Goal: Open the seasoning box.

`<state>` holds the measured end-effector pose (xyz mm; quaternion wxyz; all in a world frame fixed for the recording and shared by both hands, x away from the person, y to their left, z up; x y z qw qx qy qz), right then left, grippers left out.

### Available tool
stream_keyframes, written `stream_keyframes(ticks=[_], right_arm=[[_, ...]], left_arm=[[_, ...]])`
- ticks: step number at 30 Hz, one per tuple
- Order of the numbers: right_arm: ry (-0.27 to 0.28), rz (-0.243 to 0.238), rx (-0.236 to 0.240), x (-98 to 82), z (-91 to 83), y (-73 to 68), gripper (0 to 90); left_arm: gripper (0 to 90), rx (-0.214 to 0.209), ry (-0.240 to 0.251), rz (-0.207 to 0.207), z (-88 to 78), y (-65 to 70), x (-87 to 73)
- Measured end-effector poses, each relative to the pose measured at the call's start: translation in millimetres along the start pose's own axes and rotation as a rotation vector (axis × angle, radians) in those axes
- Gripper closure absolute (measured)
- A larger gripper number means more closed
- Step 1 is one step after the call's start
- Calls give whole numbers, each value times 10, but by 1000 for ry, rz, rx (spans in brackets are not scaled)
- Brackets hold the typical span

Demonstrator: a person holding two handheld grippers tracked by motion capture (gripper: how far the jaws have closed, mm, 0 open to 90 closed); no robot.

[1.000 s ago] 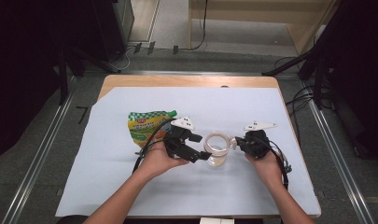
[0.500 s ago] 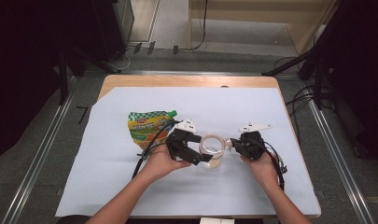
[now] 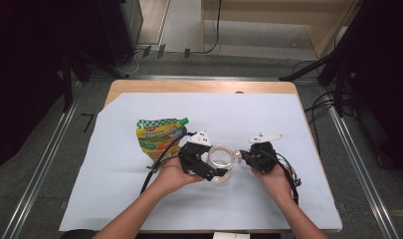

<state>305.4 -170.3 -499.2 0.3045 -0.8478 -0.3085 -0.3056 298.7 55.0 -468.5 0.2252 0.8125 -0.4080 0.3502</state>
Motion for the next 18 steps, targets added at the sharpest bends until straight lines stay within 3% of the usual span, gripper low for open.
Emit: stream_keyframes(ticks=[4,8,18], right_arm=[[-2,-7,-3,0,8,-11,900],[-6,-5,1,-1,4,-9,900],[-12,-12,-2,0,5,-23,900]], left_arm=[[61,15,4,1,4,19,-4],[99,64,17,58,-56,67,22],[97,68,18,56,-85,75,48]])
Point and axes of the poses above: each handheld gripper's, and its own axes: z roughly forward along the jaws, x roughly out of its top, y roughly to its right, the point moved 1 cm from there along z, roughly forward along the jaws, and after that the axes turned 14 degrees about x, right-handed, at the moved point
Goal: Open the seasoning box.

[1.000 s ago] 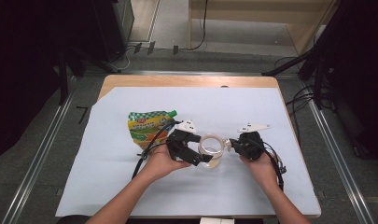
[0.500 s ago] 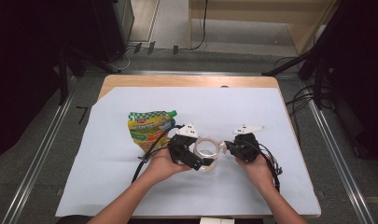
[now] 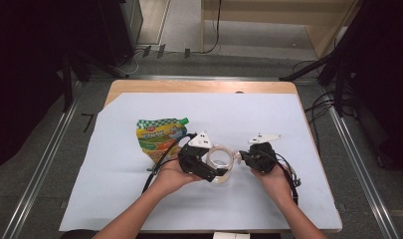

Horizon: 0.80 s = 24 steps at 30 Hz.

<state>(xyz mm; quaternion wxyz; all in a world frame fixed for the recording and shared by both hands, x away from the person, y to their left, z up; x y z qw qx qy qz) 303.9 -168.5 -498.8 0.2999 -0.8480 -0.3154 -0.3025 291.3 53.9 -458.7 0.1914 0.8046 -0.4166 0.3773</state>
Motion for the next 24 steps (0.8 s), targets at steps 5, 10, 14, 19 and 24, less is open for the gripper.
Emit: stream_keyframes(ticks=[5,10,14,19,24], right_arm=[[0,3,4,-1,-1,-2,900],[1,-1,6,-2,0,-6,900],[-1,-5,5,-4,2,-12,900],[-3,-1,3,-5,0,-20,900],[5,-5,8,-2,-10,-32,900]], left_arm=[[98,11,-11,24,-25,6,34],[97,6,20,8,-70,2,88],[96,8,19,17,-80,8,108],[92,7,24,13,-89,19,138],[258,-73,64,-43,-143,2,173]])
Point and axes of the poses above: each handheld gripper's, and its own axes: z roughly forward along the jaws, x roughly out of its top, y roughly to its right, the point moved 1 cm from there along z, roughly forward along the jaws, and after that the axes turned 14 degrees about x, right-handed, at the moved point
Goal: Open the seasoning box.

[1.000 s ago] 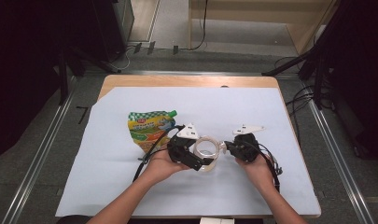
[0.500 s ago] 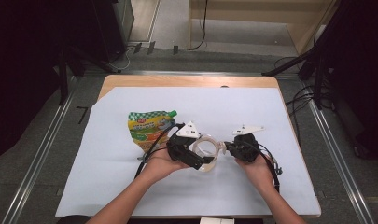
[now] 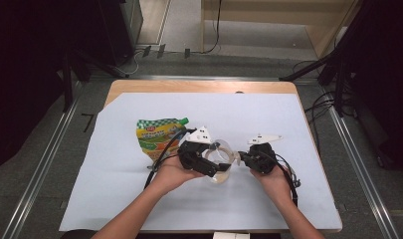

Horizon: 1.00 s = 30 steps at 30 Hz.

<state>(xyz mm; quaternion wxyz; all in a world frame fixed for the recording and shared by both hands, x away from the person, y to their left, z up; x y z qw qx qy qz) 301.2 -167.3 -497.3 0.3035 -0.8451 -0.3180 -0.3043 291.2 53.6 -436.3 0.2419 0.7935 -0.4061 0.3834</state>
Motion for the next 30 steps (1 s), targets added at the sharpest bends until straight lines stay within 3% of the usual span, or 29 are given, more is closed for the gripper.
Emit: stream_keyframes(ticks=[5,9,12,18,22,26,30], right_arm=[[-2,-4,9,0,-9,-38,900],[6,-6,11,2,-32,-42,900],[18,1,18,2,-67,-50,900],[19,-3,18,1,-80,-69,900],[17,-9,19,3,-91,-69,900],[41,-21,19,35,-175,-60,900],[62,1,14,17,-284,-29,900]], left_arm=[[309,-23,-17,4,-10,41,33],[464,-30,-27,27,-49,108,88],[611,-59,-30,28,-59,141,121],[765,-106,-47,43,-44,212,169],[771,-100,-65,68,-31,217,214],[760,-114,-79,50,11,217,263],[719,-128,-81,55,59,243,334]])
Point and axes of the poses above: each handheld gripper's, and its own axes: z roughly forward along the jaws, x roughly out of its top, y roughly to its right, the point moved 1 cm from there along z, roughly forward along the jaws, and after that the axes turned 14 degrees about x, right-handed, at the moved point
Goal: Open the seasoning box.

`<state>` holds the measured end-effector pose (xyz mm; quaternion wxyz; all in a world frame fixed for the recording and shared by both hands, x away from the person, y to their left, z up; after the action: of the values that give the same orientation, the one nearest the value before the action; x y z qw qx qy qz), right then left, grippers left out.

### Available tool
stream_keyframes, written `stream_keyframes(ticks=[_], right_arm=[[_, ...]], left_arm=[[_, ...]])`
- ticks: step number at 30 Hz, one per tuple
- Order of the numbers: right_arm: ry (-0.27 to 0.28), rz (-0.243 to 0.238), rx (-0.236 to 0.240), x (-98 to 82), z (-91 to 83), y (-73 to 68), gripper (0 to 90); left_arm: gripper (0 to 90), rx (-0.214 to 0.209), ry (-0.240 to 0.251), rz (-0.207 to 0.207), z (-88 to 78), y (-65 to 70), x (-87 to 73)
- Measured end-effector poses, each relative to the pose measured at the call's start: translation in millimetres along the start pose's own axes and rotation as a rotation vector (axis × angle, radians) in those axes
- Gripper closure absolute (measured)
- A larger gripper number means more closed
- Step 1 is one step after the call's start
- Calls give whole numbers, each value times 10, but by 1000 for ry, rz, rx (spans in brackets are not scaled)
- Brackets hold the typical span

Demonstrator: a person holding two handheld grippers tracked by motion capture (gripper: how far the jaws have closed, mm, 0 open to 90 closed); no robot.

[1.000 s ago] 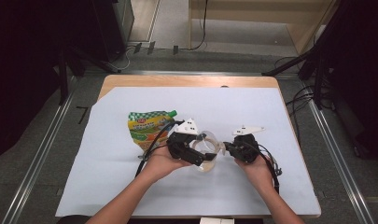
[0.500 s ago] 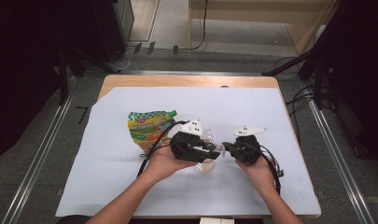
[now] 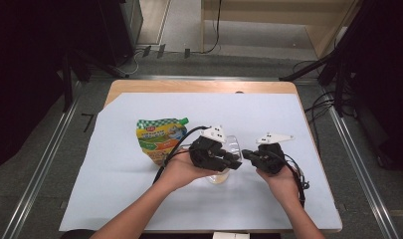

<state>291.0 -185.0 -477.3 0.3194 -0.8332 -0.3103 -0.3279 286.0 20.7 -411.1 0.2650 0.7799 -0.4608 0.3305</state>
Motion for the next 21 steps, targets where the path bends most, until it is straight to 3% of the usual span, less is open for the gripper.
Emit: stream_keyframes(ticks=[6,10,12,16,21], right_arm=[[32,0,-18,-8,-227,-22,900],[52,19,15,-44,-349,-72,862],[59,31,36,-66,-378,-115,852],[40,-4,43,-105,-393,-221,809],[36,11,65,-164,-417,-288,743]], left_arm=[[703,-4,-20,11,55,2,96],[657,-14,-33,13,44,-4,94],[655,-10,-34,12,23,-12,90],[618,-21,-17,-6,-12,-23,103],[543,0,-51,3,-19,-25,93]])
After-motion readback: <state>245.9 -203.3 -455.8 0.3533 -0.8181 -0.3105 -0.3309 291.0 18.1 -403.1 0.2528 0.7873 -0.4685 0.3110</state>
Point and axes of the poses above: each handheld gripper's, and its own axes: z roughly forward along the jaws, x roughly out of its top, y roughly to its right, the point moved 1 cm from there along z, roughly forward along the jaws, and after that the axes turned 14 degrees about x, right-handed, at the moved point
